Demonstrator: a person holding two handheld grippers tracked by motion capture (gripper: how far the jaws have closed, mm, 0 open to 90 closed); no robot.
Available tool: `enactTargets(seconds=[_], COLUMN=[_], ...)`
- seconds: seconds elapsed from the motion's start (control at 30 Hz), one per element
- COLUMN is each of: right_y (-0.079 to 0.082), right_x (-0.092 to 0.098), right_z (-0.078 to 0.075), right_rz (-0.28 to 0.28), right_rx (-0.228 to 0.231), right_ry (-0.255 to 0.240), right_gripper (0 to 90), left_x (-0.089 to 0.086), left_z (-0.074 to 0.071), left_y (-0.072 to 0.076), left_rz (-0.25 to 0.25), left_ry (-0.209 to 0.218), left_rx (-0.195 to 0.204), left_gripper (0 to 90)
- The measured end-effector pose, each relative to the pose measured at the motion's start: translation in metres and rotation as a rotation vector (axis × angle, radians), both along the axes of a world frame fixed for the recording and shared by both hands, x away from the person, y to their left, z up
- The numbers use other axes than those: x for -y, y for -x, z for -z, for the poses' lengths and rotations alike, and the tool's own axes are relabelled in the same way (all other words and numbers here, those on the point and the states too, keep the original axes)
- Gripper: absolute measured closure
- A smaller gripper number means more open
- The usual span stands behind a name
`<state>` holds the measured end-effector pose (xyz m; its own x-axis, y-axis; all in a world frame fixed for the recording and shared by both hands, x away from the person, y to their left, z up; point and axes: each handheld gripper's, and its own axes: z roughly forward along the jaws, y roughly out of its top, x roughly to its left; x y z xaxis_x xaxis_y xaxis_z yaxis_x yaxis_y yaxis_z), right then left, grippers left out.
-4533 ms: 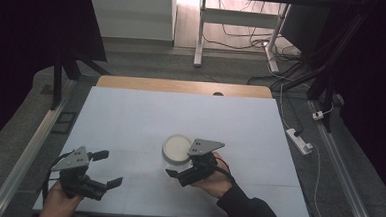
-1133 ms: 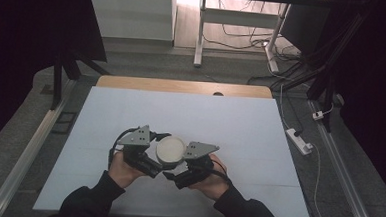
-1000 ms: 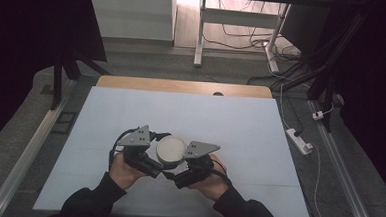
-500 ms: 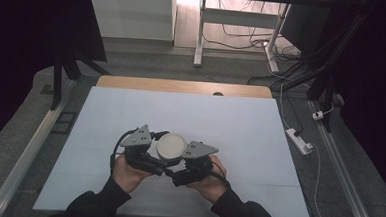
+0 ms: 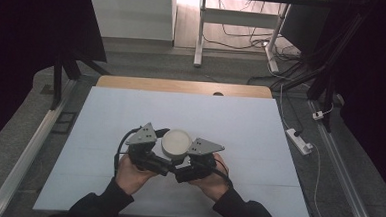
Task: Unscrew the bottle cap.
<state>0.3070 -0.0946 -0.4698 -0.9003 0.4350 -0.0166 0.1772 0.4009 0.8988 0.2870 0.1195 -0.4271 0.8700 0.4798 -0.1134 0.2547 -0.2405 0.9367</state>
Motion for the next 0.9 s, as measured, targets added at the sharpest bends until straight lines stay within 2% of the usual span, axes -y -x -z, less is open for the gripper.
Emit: enactTargets(seconds=[0.03,0.07,0.1,0.17,0.23,0.37,0.53,0.67,0.73,0.9], right_y=[0.001,0.001,0.002,0.003,0.004,0.005,0.005,0.008,0.009,0.010], right_x=[0.001,0.002,0.003,0.003,0.003,0.002,0.003,0.001,0.000,-0.001], right_z=[-0.001,-0.002,-0.003,-0.003,-0.003,-0.003,-0.004,-0.004,-0.003,-0.002], right_rz=[-0.023,-0.052,-0.077,-0.131,-0.173,-0.243,-0.327,-0.406,-0.418,-0.436], right_rx=[0.002,-0.001,0.002,-0.005,-0.014,-0.028,-0.046,-0.052,-0.055,-0.046], right_ry=[-0.001,0.000,0.003,0.001,-0.005,-0.014,-0.020,-0.002,-0.003,0.005], right_gripper=[7.1,7.1,7.1,7.1,7.1,7.1,7.1,7.2,7.1,7.1], left_x=[-0.005,-0.010,-0.014,-0.021,-0.024,-0.023,-0.018,-0.012,-0.012,-0.011], left_z=[-0.002,-0.004,-0.005,-0.006,-0.005,-0.002,0.003,0.004,0.003,0.003], left_y=[0.000,-0.002,-0.003,-0.006,-0.008,-0.009,-0.012,-0.012,-0.011,-0.007], left_rz=[0.020,0.064,0.083,0.162,0.208,0.308,0.409,0.464,0.503,0.489], left_ry=[0.011,0.028,0.035,0.050,0.035,-0.023,-0.045,-0.052,-0.043,-0.070], left_rx=[0.012,0.013,0.008,0.009,0.017,0.055,0.080,0.094,0.096,0.123], left_gripper=[0.0,0.0,0.0,0.0,0.0,0.0,0.0,2.1,4.2,7.3])
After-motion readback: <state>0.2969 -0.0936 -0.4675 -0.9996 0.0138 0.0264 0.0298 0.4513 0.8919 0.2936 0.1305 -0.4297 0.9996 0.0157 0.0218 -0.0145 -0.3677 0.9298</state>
